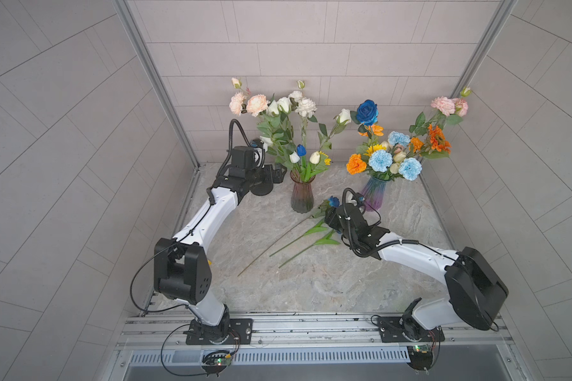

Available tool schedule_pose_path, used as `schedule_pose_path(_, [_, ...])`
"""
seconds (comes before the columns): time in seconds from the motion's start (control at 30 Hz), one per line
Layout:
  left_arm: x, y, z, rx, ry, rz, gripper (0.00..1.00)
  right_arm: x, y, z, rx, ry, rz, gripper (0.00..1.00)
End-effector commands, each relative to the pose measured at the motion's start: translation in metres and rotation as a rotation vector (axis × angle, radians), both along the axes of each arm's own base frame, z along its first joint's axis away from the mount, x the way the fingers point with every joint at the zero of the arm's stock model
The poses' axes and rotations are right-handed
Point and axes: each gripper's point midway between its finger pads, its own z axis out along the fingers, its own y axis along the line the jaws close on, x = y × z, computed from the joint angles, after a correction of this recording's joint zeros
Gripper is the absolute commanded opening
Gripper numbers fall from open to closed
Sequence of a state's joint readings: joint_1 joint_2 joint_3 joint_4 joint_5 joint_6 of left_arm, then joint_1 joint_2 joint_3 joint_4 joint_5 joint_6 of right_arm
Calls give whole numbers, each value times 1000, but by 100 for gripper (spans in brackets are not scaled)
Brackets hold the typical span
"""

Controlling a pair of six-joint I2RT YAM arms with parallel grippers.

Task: Pick out blue flowers from the vase
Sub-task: Place the flower at the center of the board.

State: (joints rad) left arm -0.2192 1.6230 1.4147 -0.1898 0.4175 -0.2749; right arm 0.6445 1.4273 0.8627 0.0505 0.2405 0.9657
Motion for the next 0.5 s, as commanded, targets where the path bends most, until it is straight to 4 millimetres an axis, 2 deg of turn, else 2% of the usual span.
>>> schedule_pose_path(0.0, [6,5,12,-69,-66,54,98,7,9,59,-139,-121,137,70])
schedule_pose_path(0.13, [10,2,11,-125,-80,61,98,19,46,130,-203,-263,369,67])
schedule_pose_path(0.2, [11,-2,9,-145,-79,52,97,27,59,158,-214,-299,451,66])
schedule_pose_path(0.37, [10,-12,20,-191,-116,25,97,54,79,207,-235,-361,571,65])
schedule_pose_path(0.47, [9,-21,26,-215,-126,-12,97,72,89,220,-245,-364,623,64])
